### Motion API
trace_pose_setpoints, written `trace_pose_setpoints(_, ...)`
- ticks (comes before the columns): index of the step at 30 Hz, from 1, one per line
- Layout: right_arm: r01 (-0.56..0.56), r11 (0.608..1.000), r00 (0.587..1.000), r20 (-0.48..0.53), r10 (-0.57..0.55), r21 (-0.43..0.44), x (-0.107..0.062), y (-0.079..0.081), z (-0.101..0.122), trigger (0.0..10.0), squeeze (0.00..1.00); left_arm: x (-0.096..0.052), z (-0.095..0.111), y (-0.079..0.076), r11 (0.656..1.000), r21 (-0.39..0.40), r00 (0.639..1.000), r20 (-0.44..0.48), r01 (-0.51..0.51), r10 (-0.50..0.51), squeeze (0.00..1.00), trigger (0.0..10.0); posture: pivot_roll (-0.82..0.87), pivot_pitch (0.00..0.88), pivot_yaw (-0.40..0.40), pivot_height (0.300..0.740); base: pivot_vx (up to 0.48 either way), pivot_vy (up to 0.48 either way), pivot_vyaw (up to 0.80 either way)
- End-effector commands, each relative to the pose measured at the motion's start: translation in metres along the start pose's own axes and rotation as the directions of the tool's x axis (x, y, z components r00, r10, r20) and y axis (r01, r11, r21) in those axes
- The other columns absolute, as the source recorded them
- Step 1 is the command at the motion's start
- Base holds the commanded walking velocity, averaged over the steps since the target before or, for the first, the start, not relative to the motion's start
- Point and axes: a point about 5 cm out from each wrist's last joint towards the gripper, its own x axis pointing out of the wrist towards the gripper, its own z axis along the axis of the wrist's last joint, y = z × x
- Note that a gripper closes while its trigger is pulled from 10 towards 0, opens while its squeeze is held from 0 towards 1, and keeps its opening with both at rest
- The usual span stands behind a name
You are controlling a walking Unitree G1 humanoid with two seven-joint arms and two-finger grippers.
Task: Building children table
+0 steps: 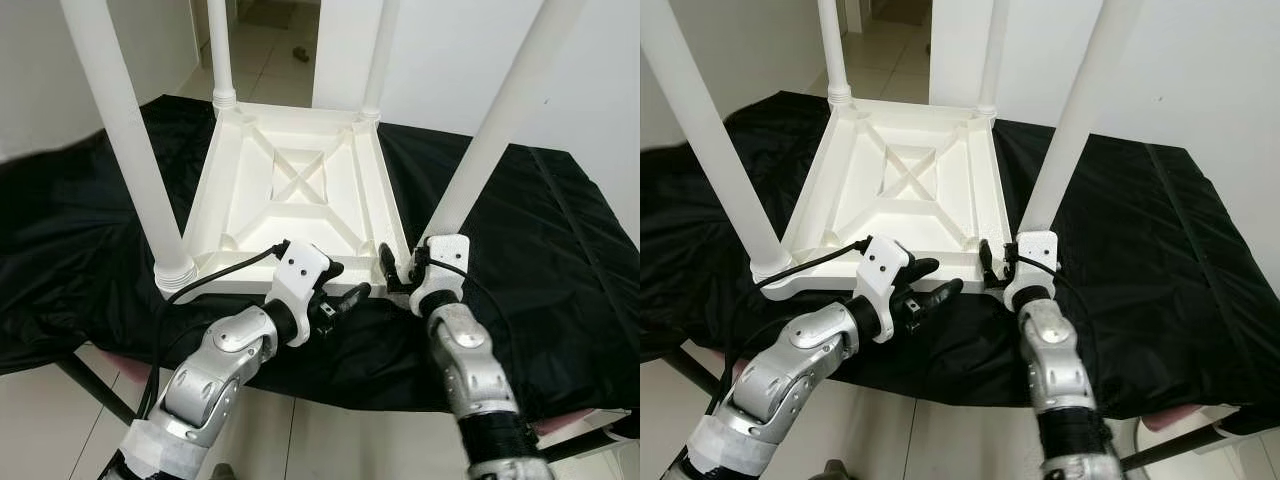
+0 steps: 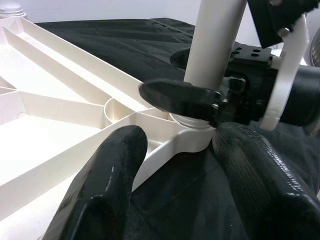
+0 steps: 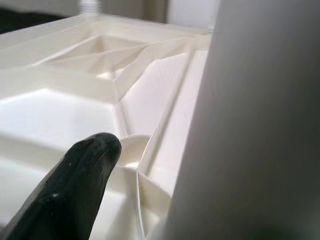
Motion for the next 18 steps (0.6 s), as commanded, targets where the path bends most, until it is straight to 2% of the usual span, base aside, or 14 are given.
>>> trace_pose_setpoints(1,-0.068,0.998,0.998,-0.001,0.068,0.008,0.002,0.005,-0.001,10.0,0.0,0.001,-0.002,-0.005,0.998,-0.001,0.998,-0.014,0.057,-0.057,0.0,10.0,0.04,0.0,-0.044,0.74,0.0,0.0,0.0)
trace_pose_setpoints(3,-0.188,0.982,0.982,-0.013,0.188,-0.033,0.001,0.003,-0.001,10.0,0.0,0.001,-0.003,-0.007,0.998,-0.005,0.998,-0.021,0.067,-0.067,0.0,10.0,0.04,0.0,-0.04,0.74,0.0,0.0,0.0)
trace_pose_setpoints(4,-0.188,0.982,0.982,-0.013,0.188,-0.033,0.001,0.003,-0.001,10.0,0.0,0.001,-0.003,-0.007,0.998,-0.005,0.998,-0.021,0.067,-0.067,0.0,10.0,0.04,0.0,-0.04,0.74,0.0,0.0,0.0)
trace_pose_setpoints(6,-0.293,0.954,0.956,-0.05,0.29,-0.066,0.0,0.002,-0.005,10.0,0.0,0.0,-0.005,-0.008,0.997,-0.008,0.997,-0.028,0.073,-0.073,0.0,10.0,0.04,0.0,-0.042,0.74,0.0,0.0,0.0)
trace_pose_setpoints(13,-0.412,0.909,0.909,-0.105,0.404,-0.065,0.002,0.002,-0.015,10.0,0.0,0.0,-0.005,-0.008,0.997,-0.01,0.997,-0.028,0.072,-0.072,0.0,10.0,0.04,0.0,-0.044,0.74,0.0,0.0,0.0)
trace_pose_setpoints(14,-0.428,0.903,0.9,-0.111,0.422,-0.034,0.002,0.001,-0.019,0.0,0.0,0.0,-0.005,-0.008,0.997,-0.01,0.997,-0.026,0.071,-0.071,0.0,10.0,0.04,0.0,-0.042,0.74,0.0,0.0,0.0)
trace_pose_setpoints(16,-0.428,0.903,0.9,-0.111,0.422,-0.034,0.002,0.001,-0.019,0.0,0.0,0.0,-0.005,-0.008,0.997,-0.01,0.997,-0.026,0.071,-0.071,0.0,10.0,0.04,0.0,-0.042,0.74,0.0,0.0,0.0)
trace_pose_setpoints(18,-0.448,0.894,0.888,-0.115,0.446,0.007,0.002,0.002,-0.024,0.0,0.0,0.0,-0.004,-0.008,0.998,-0.009,0.997,-0.025,0.069,-0.07,0.0,10.0,0.05,0.0,-0.041,0.74,0.0,0.0,0.0)
